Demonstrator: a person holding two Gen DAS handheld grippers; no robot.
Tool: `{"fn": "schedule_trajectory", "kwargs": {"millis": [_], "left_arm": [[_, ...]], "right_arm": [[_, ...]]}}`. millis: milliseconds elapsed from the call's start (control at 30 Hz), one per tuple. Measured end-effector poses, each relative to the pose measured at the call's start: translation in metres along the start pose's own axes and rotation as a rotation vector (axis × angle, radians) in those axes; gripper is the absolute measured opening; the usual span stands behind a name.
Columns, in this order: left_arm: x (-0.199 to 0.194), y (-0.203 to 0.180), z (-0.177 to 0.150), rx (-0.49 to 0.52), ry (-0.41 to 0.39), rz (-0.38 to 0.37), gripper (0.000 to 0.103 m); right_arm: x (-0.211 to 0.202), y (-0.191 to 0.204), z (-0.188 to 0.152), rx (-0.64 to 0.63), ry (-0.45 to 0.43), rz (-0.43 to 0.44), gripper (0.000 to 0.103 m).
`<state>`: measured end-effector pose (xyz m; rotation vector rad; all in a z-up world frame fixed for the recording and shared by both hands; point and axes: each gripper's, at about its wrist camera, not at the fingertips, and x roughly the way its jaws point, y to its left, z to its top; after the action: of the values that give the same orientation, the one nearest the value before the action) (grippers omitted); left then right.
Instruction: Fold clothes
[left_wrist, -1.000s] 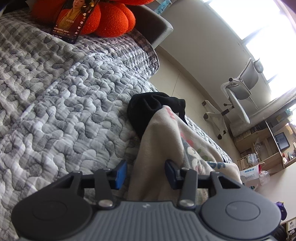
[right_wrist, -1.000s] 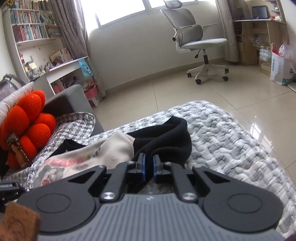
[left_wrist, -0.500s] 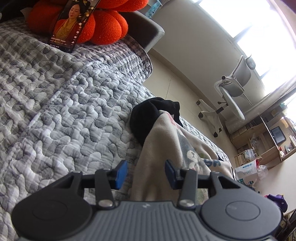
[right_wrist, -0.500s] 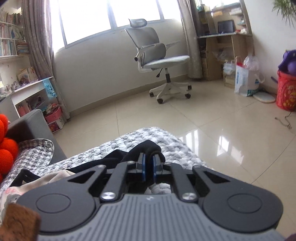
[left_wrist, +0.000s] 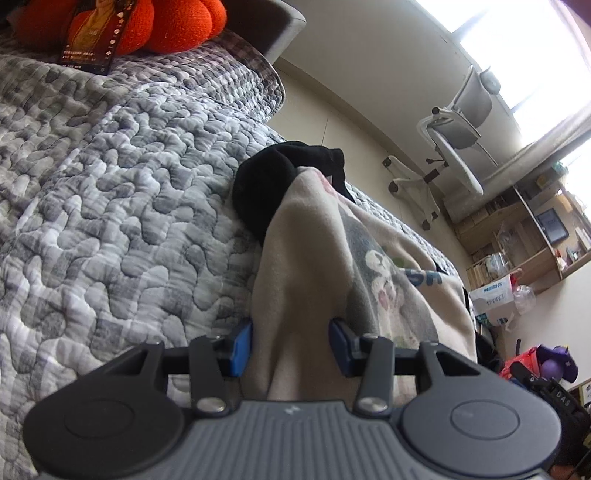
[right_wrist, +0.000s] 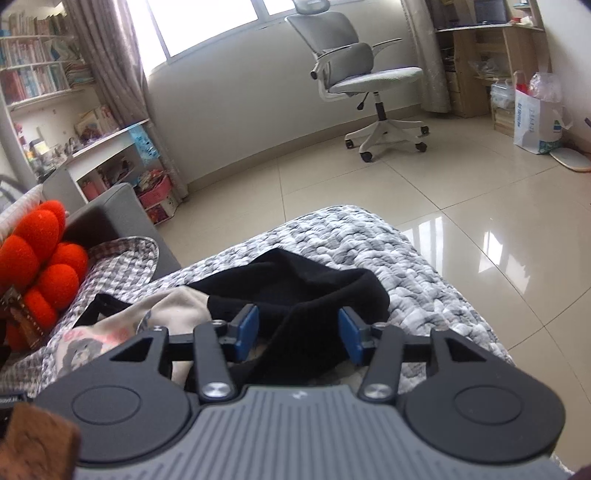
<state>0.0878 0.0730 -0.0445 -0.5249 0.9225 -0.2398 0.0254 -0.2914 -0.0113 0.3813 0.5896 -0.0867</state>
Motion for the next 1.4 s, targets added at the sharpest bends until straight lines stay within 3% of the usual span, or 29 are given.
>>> {"fn": "schedule_trajectory", "kwargs": {"millis": [167, 333, 500, 533, 567, 633, 733, 1000, 1267, 1400], "left_arm": [[-0.004, 0.0, -0.006, 0.058, 0.014, 0.013, 0.034], [-0.008, 0.0, -0.011, 0.079, 0.032, 0.008, 0.019], [-0.009, -0.001, -0.016, 0.084, 0.062, -0.025, 0.016], [-0.009, -0.002, -0.017, 0.09, 0.068, -0.032, 0.016], [-0.009, -0.004, -0.019, 0.099, 0.074, -0.039, 0.016], [-0.01, -0.007, -0.021, 0.109, 0.082, -0.054, 0.015], [-0.013, -0.012, -0.023, 0.118, 0.089, -0.081, 0.015], [-0.032, -0.02, -0.022, 0.148, 0.068, -0.17, 0.015], [-0.033, -0.022, -0.018, 0.144, 0.085, -0.227, 0.016], [-0.034, -0.009, -0.01, 0.099, 0.034, -0.168, 0.017]], "right_arm": [[-0.005, 0.023, -0.016, -0.033, 0.115, 0.131, 0.052], [0.008, 0.047, -0.037, -0.008, 0.292, 0.267, 0.052], [0.018, 0.071, -0.056, -0.019, 0.385, 0.318, 0.052], [0.02, 0.076, -0.059, -0.029, 0.396, 0.319, 0.05], [0.022, 0.081, -0.062, -0.048, 0.405, 0.316, 0.036], [0.025, 0.089, -0.066, -0.091, 0.399, 0.287, 0.023], [0.02, 0.093, -0.063, -0.104, 0.358, 0.287, 0.016], [-0.015, 0.074, -0.037, -0.057, 0.193, 0.325, 0.014], [-0.014, 0.032, -0.019, 0.036, 0.136, 0.215, 0.013], [0.0, 0.012, -0.016, 0.059, 0.141, 0.129, 0.013]]}}
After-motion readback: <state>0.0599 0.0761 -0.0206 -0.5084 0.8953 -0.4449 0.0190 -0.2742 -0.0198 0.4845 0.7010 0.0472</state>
